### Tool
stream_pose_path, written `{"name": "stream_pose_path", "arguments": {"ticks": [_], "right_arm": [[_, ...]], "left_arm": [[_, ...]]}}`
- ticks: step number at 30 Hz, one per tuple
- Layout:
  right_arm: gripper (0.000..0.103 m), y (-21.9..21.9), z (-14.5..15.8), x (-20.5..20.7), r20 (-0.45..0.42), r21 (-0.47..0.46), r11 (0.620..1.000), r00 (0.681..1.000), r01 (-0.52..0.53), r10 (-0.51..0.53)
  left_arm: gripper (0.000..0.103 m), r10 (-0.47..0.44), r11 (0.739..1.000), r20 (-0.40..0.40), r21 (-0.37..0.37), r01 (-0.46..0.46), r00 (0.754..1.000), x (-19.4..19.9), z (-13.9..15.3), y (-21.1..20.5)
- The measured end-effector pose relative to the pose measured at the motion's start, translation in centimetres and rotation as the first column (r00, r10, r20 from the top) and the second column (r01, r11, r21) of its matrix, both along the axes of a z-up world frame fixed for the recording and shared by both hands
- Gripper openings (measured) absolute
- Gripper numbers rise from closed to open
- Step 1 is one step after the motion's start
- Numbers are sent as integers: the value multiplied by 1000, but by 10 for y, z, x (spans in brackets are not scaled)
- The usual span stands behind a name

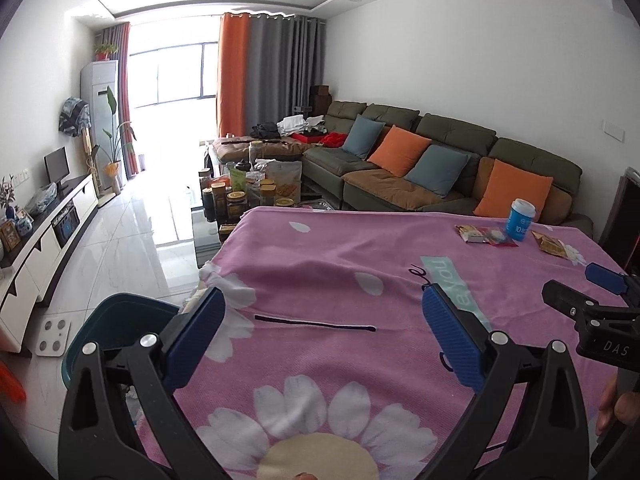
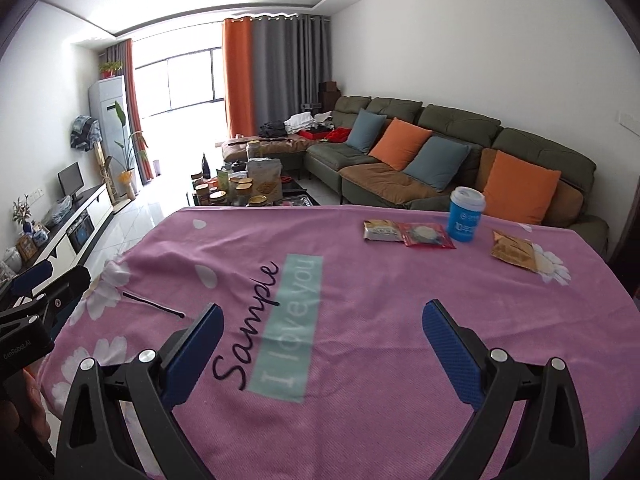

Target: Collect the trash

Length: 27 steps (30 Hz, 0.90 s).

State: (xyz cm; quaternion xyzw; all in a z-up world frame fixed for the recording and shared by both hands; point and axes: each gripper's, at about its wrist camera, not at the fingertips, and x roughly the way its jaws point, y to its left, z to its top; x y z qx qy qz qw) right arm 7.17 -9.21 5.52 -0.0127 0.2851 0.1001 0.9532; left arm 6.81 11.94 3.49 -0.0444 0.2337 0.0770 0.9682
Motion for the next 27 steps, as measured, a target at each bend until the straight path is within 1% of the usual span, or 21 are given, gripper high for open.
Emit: {"name": "stream_pose_path", "arguments": {"ticks": [5,10,12,15,20,23,27], "right_arm": [[96,-24,-6,-23,41,12,998,997,66,-67],[96,-30,-9,-45,104,15,994,989,108,-109],[96,-31,-10,-53,122,28,994,986,109,-112],[96,-29,-11,-61,148,31,993,982,114,-118],[96,-28,-12,-71,173,29,992,977,123,-126],[96,-28,-11,-75,181,33,991,975,128,-132],[96,-27,-8,-79,199,33,991,970,133,-137]], "left_arm": [[97,-22,1000,29,13,22,999,-13,-4,-17],[97,-23,1000,30,-1,23,999,-23,-10,-23],[97,-24,1000,40,-15,25,999,-28,-12,-24],[97,-19,1000,75,-17,21,997,-39,-13,-28],[97,-63,998,115,15,62,991,-54,-11,-39],[97,-100,995,131,13,99,986,-60,-10,-45],[97,-115,993,164,16,114,980,-68,-7,-49]]}}
